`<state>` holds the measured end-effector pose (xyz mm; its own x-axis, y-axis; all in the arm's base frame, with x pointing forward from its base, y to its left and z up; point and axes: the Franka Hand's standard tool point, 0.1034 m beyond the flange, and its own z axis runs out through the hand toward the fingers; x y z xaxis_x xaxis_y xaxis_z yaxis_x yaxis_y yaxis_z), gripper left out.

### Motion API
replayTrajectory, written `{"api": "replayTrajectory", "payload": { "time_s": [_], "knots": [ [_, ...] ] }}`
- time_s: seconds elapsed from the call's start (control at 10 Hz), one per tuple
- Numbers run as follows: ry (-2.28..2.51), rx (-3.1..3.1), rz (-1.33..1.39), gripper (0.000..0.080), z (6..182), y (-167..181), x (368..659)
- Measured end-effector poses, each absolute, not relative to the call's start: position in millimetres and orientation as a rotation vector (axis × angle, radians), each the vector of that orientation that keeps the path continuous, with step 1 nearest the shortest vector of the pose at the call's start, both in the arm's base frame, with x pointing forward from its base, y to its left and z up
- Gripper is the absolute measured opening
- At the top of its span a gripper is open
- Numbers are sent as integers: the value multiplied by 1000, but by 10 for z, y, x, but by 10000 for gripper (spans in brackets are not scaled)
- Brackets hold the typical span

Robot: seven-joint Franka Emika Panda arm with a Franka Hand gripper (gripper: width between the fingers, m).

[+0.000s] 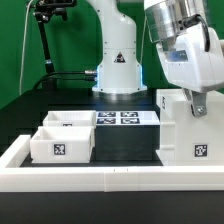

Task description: Assemble drawer

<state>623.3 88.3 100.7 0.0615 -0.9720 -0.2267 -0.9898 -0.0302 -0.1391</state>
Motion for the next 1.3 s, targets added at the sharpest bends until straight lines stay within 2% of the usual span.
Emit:
{"api": "replayTrajectory", "payload": {
  "time_s": [0.8,1.0,1.1,1.2,1.3],
  "knots": [
    [1982,-2087,109,39,999,876,6362],
    [1979,-2089,109,326,998,881,6360],
    [1977,-2088,104,326,1005,881,6369],
    [1976,-2088,102,509,1012,882,6373],
    [1975,-2088,101,610,1015,882,6374]
  ]
}}
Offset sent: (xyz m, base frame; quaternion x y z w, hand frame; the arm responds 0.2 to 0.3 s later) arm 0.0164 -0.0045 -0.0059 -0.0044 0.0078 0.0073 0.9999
